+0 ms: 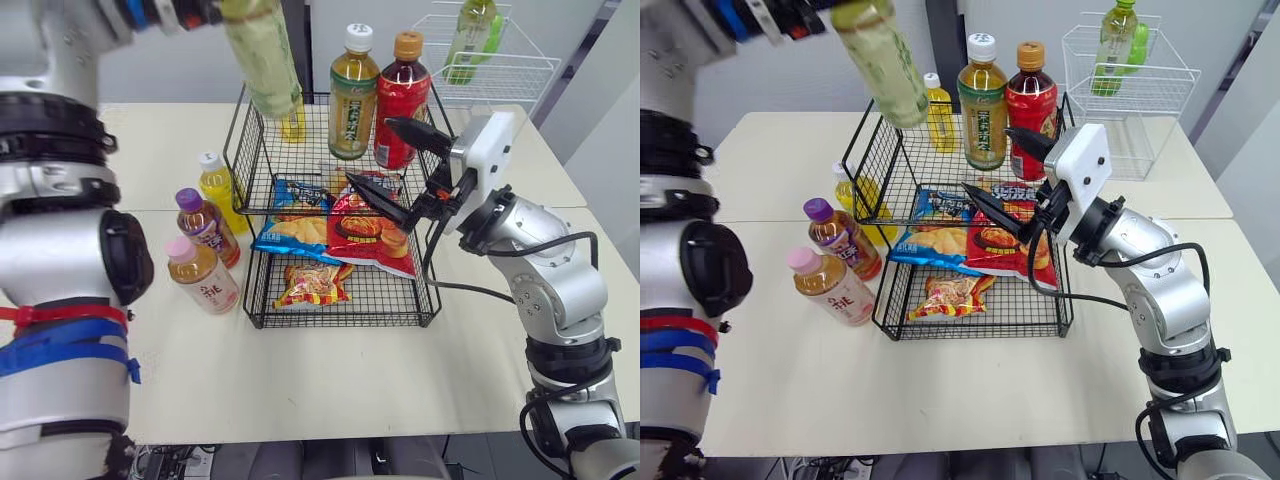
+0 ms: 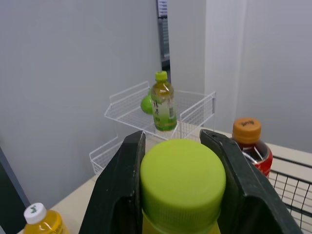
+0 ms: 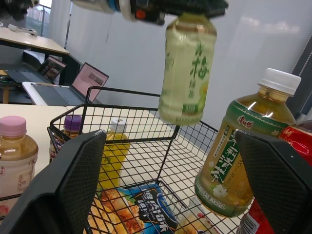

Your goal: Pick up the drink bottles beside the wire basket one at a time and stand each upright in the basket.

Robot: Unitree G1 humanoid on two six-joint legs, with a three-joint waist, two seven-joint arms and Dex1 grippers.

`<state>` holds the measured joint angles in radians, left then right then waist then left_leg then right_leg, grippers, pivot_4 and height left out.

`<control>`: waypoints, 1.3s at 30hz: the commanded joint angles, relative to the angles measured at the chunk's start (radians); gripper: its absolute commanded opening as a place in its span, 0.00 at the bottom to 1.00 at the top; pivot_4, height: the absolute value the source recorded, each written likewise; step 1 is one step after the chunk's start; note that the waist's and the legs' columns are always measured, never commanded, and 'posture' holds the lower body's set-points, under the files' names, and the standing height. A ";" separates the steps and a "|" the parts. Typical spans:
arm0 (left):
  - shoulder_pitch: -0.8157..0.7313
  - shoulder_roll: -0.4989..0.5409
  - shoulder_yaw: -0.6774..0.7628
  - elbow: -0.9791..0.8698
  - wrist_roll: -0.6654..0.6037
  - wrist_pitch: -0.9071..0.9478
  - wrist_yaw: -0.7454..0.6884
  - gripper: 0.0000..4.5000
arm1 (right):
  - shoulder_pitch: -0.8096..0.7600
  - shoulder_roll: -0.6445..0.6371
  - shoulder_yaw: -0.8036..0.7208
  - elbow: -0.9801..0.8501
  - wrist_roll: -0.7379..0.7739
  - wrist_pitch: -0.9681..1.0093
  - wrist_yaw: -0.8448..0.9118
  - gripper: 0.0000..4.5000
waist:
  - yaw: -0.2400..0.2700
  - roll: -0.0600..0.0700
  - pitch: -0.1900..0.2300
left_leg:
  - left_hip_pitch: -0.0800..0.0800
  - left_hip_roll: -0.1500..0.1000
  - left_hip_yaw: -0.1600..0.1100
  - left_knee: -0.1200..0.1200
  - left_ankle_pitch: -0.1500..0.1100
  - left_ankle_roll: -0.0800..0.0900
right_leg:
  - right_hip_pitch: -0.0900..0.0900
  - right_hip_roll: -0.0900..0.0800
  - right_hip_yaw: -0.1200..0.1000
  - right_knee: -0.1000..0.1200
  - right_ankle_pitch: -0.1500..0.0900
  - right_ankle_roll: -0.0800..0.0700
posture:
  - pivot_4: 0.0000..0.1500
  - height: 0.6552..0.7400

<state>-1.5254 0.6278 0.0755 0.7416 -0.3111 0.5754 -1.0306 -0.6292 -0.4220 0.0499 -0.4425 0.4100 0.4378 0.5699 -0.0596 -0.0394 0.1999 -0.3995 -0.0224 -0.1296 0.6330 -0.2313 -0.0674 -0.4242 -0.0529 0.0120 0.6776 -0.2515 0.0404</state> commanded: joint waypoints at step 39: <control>0.498 0.189 0.307 -0.509 -0.184 0.133 0.084 0.99 | -0.048 0.006 0.011 0.032 0.049 -0.011 0.102 1.00 | -0.013 0.000 0.000 | 0.002 0.001 0.001 0.002 0.000 0.000 | 0.001 0.000 0.003 0.002 0.000 0.000 | 1.00 1.00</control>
<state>-1.0681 0.7712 0.3377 0.3576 -0.4618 0.6789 -0.9467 -0.6523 -0.4185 0.0645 -0.4013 0.4365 0.4543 0.6429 -0.0728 -0.0392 0.1997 -0.3977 -0.0218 -0.1292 0.6347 -0.2312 -0.0675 -0.4236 -0.0527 0.0141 0.6801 -0.2513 0.0401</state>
